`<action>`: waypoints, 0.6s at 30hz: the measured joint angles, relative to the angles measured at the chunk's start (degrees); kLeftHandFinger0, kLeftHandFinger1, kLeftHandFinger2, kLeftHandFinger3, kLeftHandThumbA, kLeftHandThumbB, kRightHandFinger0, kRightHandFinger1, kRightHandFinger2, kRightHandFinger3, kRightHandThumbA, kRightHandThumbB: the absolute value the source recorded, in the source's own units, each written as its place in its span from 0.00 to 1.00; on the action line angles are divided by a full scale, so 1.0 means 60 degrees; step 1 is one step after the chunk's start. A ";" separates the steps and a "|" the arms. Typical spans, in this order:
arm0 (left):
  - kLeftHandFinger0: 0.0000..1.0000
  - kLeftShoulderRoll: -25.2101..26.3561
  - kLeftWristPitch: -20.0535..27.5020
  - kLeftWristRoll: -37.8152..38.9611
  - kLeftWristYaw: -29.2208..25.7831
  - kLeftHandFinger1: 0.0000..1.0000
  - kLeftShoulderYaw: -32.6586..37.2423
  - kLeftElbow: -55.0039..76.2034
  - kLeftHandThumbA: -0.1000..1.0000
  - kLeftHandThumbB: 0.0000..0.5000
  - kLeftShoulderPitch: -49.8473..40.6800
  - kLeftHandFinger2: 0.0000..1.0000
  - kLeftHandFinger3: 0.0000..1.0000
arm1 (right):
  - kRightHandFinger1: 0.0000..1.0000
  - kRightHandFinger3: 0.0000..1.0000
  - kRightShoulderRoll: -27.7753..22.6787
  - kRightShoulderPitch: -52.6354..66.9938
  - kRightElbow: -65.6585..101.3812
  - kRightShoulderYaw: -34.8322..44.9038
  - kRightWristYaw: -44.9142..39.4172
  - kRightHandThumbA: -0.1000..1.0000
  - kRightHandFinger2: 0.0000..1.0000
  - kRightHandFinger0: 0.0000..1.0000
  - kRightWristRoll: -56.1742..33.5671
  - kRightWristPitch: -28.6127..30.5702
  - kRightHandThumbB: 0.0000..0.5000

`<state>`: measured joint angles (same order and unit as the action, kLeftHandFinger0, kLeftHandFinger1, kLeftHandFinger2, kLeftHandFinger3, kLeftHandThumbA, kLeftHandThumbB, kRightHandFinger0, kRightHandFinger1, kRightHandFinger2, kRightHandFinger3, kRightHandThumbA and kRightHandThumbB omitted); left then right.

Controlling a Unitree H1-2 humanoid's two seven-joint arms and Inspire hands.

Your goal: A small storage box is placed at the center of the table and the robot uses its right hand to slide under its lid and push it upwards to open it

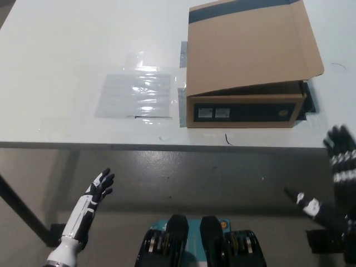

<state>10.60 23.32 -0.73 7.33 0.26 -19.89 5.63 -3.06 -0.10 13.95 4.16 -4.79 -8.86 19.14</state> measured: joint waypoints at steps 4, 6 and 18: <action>1.00 0.0000 0.0114 0.0000 0.0027 1.00 -0.0002 -0.0015 1.00 1.00 0.0001 1.00 1.00 | 1.00 1.00 -0.0027 -0.0866 0.0158 0.0288 0.0159 1.00 1.00 1.00 -0.0050 -0.0215 0.52; 1.00 0.0000 0.0133 0.0000 0.0029 1.00 -0.0002 -0.0015 1.00 1.00 0.0001 1.00 1.00 | 1.00 1.00 -0.0027 -0.1189 0.0173 0.0393 0.0233 1.00 1.00 1.00 -0.0070 -0.0328 0.48; 1.00 0.0000 0.0239 0.0006 0.0034 1.00 -0.0003 -0.0012 1.00 1.00 0.0001 1.00 1.00 | 1.00 1.00 -0.0124 -0.2996 -0.1184 0.1157 0.0731 1.00 1.00 1.00 -0.0206 -0.0668 0.57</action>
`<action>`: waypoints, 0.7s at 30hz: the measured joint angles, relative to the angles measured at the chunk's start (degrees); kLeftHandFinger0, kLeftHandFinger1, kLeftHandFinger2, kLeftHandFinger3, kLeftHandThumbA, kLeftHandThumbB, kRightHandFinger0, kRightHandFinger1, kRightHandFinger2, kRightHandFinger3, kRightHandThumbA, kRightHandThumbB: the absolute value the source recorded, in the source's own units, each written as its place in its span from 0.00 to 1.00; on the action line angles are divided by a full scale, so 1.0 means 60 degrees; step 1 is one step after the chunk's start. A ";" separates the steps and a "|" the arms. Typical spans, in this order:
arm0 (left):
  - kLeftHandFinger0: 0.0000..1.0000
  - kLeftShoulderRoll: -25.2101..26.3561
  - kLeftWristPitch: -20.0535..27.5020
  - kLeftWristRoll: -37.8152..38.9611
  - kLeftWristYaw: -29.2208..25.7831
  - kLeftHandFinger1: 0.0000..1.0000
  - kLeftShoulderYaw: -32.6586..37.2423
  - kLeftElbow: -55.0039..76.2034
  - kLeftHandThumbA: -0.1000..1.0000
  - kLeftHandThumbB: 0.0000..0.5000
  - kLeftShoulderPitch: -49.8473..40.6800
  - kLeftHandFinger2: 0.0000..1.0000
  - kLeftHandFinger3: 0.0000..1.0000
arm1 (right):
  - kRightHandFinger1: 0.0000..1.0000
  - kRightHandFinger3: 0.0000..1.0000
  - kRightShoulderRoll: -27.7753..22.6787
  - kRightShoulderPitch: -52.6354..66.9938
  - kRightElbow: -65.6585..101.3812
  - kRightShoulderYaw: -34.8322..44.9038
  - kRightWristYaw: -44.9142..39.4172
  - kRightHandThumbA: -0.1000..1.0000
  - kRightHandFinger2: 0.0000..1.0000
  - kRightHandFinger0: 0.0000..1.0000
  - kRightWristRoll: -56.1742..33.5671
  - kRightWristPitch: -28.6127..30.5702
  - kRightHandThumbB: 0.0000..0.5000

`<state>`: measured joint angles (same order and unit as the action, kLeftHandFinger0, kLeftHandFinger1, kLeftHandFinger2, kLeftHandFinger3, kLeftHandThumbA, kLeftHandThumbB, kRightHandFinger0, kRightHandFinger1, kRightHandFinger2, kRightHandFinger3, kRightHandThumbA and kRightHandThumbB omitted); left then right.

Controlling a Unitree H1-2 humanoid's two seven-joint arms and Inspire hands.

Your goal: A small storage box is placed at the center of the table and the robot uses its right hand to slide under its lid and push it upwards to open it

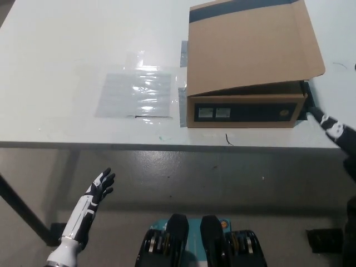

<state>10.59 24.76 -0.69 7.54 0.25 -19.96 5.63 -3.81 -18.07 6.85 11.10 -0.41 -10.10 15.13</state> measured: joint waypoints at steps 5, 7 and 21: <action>1.00 0.0000 0.0005 0.0002 0.0000 1.00 -0.0001 0.0001 1.00 1.00 -0.0005 1.00 1.00 | 1.00 1.00 -0.0120 -0.0517 -0.0709 0.0167 0.0094 1.00 1.00 1.00 -0.0023 -0.0011 0.56; 1.00 0.0000 0.0006 0.0001 0.0000 1.00 -0.0001 0.0001 1.00 1.00 -0.0005 1.00 1.00 | 1.00 1.00 -0.0184 -0.0764 -0.1088 0.0231 0.0106 1.00 1.00 1.00 -0.0076 -0.0010 0.58; 1.00 0.0000 0.0008 0.0007 0.0001 1.00 0.0000 0.0000 1.00 1.00 -0.0006 1.00 1.00 | 1.00 1.00 -0.0252 -0.1881 -0.2759 0.0717 0.0024 1.00 1.00 1.00 -0.1571 -0.0093 0.50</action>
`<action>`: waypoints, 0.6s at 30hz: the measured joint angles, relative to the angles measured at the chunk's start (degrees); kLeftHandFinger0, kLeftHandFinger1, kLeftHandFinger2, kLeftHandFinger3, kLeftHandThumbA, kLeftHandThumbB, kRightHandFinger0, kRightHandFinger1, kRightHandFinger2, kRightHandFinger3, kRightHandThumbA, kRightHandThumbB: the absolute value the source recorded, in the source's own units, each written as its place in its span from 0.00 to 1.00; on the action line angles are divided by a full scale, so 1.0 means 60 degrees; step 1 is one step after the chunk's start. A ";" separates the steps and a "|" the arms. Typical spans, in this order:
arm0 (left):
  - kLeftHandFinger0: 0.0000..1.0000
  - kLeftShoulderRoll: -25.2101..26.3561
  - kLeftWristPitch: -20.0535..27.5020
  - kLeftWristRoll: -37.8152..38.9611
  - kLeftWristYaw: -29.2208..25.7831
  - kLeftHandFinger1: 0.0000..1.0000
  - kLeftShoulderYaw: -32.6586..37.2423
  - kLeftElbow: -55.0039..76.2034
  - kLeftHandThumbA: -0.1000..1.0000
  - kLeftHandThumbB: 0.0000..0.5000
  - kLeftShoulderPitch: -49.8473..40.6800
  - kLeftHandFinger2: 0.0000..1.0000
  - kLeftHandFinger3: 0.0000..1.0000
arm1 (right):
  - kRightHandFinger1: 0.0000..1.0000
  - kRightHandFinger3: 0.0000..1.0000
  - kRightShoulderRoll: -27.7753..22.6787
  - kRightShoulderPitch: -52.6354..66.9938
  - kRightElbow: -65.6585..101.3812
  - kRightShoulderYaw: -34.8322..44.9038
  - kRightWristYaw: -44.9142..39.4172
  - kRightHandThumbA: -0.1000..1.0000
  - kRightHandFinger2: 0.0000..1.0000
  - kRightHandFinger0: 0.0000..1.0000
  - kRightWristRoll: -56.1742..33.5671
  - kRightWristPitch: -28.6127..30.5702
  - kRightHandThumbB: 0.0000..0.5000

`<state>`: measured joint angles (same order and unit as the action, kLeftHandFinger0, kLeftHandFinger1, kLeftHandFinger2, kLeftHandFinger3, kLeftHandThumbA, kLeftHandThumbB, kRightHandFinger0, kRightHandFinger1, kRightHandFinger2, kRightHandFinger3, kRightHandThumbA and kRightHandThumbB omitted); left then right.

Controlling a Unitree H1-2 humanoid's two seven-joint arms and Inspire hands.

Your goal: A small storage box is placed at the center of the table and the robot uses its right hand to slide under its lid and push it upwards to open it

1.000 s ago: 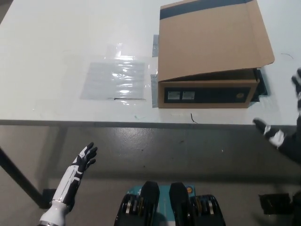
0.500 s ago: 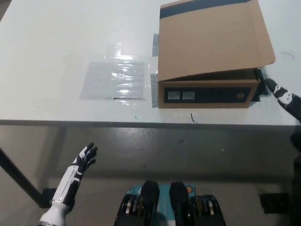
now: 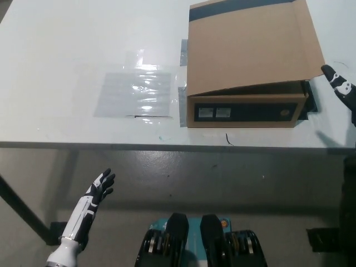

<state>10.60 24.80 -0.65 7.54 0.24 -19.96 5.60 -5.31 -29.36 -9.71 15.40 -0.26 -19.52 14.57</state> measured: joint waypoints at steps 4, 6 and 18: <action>1.00 0.0000 0.0000 0.0000 0.0000 1.00 0.0000 0.0000 1.00 1.00 0.0000 1.00 1.00 | 1.00 1.00 0.0008 -0.0133 -0.0269 0.0089 -0.0039 1.00 1.00 1.00 -0.0449 -0.0053 0.48; 1.00 0.0000 0.0001 0.0001 0.0000 1.00 0.0000 0.0000 1.00 1.00 0.0000 1.00 1.00 | 1.00 1.00 0.0019 -0.0167 -0.0331 0.0125 -0.0058 1.00 1.00 1.00 -0.0648 -0.0097 0.50; 1.00 0.0000 0.0001 0.0002 0.0000 1.00 0.0001 0.0000 1.00 1.00 -0.0002 1.00 1.00 | 1.00 1.00 0.0205 -0.0309 -0.0747 0.0302 -0.0296 1.00 1.00 1.00 -0.1820 -0.0468 0.59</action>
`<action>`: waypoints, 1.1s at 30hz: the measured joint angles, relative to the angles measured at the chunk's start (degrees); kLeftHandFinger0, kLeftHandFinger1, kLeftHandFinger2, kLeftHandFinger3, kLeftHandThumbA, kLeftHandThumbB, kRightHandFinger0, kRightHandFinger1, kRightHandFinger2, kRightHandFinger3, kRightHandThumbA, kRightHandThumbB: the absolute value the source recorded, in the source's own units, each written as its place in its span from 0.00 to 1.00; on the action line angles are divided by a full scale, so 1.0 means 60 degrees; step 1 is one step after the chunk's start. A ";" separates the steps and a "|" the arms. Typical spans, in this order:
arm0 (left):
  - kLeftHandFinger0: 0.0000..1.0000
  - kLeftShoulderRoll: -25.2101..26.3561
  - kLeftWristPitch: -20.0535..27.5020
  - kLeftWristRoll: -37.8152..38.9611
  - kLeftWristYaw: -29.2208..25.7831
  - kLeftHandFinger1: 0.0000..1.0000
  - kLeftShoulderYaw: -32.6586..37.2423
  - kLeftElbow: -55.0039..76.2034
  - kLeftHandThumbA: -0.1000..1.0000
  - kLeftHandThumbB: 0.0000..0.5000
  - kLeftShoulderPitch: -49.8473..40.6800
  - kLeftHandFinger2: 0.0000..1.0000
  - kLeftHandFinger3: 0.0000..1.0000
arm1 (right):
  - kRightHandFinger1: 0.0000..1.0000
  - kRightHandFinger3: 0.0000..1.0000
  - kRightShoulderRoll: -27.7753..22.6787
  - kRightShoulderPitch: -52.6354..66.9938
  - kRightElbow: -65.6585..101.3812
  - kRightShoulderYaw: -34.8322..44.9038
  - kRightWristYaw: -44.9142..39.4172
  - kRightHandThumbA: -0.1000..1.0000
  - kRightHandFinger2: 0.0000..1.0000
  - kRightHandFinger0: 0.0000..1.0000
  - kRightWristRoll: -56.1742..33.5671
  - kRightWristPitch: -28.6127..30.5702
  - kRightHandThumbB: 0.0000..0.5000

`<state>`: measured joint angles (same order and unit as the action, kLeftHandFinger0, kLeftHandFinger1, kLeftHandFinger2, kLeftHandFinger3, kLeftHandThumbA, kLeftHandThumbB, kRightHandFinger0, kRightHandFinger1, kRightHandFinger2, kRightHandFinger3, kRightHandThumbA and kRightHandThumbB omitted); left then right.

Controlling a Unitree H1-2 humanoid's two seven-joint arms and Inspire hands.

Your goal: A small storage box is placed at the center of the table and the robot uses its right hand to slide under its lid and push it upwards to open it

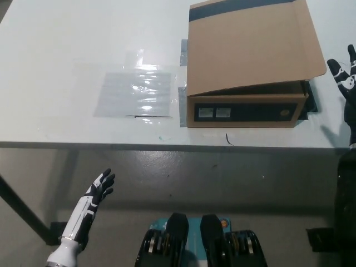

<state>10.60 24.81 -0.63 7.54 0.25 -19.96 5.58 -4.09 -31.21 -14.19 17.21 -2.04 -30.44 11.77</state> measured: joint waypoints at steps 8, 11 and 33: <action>1.00 0.0000 0.0000 0.0001 0.0001 1.00 0.0001 -0.0001 1.00 1.00 -0.0003 1.00 1.00 | 1.00 1.00 0.0177 -0.0040 -0.0369 0.0183 -0.0515 1.00 1.00 1.00 -0.1053 -0.0370 0.57; 1.00 0.0000 0.0000 0.0003 0.0002 1.00 0.0001 0.0000 1.00 1.00 -0.0013 1.00 1.00 | 1.00 1.00 0.0291 -0.0040 -0.0360 0.0233 -0.0654 1.00 1.00 1.00 -0.1440 -0.0557 0.57; 1.00 0.0000 0.0001 0.0002 0.0002 1.00 0.0003 0.0000 1.00 1.00 -0.0018 1.00 1.00 | 1.00 1.00 0.0548 -0.0041 -0.0371 0.0295 -0.0837 1.00 1.00 1.00 -0.2236 -0.0943 0.57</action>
<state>10.59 24.81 -0.62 7.55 0.27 -19.96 5.48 -0.80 -31.46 -16.41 18.98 -7.06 -43.86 6.11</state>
